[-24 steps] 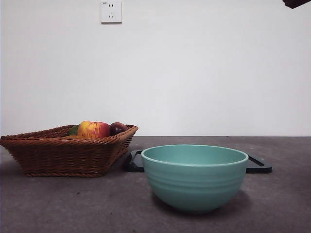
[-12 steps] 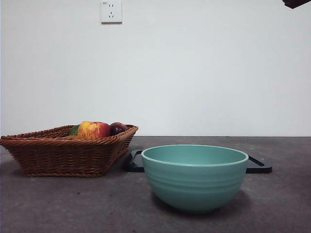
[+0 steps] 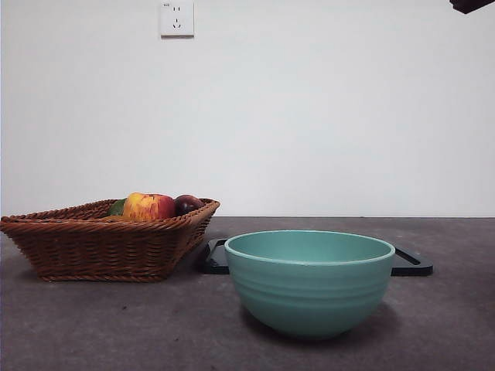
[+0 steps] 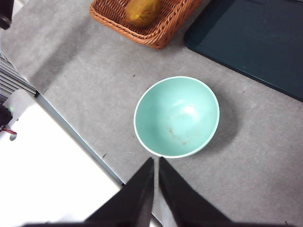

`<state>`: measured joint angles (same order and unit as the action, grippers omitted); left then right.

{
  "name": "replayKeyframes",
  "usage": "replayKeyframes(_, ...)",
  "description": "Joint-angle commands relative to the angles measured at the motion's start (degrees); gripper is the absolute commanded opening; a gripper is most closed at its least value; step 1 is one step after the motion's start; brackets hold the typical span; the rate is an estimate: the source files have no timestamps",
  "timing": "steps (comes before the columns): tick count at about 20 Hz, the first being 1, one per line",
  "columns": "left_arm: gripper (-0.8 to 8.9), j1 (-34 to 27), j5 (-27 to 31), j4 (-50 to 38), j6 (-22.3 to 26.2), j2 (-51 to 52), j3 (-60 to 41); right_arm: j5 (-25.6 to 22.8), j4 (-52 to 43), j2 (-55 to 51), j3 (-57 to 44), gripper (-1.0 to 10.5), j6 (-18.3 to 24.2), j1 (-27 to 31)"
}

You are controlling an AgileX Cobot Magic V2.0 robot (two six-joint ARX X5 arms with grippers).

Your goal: Pick up the wifruite, put it on the bowl, pick up the plate, put it on desk

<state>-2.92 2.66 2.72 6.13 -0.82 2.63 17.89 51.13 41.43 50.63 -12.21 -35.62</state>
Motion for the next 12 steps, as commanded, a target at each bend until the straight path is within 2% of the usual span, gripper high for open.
replayKeyframes(1,0.07,-0.42,-0.02,1.36,0.31,0.66,-0.68,0.11,-0.57,0.39,0.96,0.1,0.66,-0.52)
replayKeyframes(9,0.07,-0.46,-0.09,8.15,-1.40,0.66,-1.99,0.11,-0.61,0.39,0.96,0.1,0.66,-0.52)
replayKeyframes(12,0.07,-0.44,-0.09,8.04,-4.00,0.66,-1.99,0.11,-0.79,0.39,0.96,0.1,0.66,-0.52)
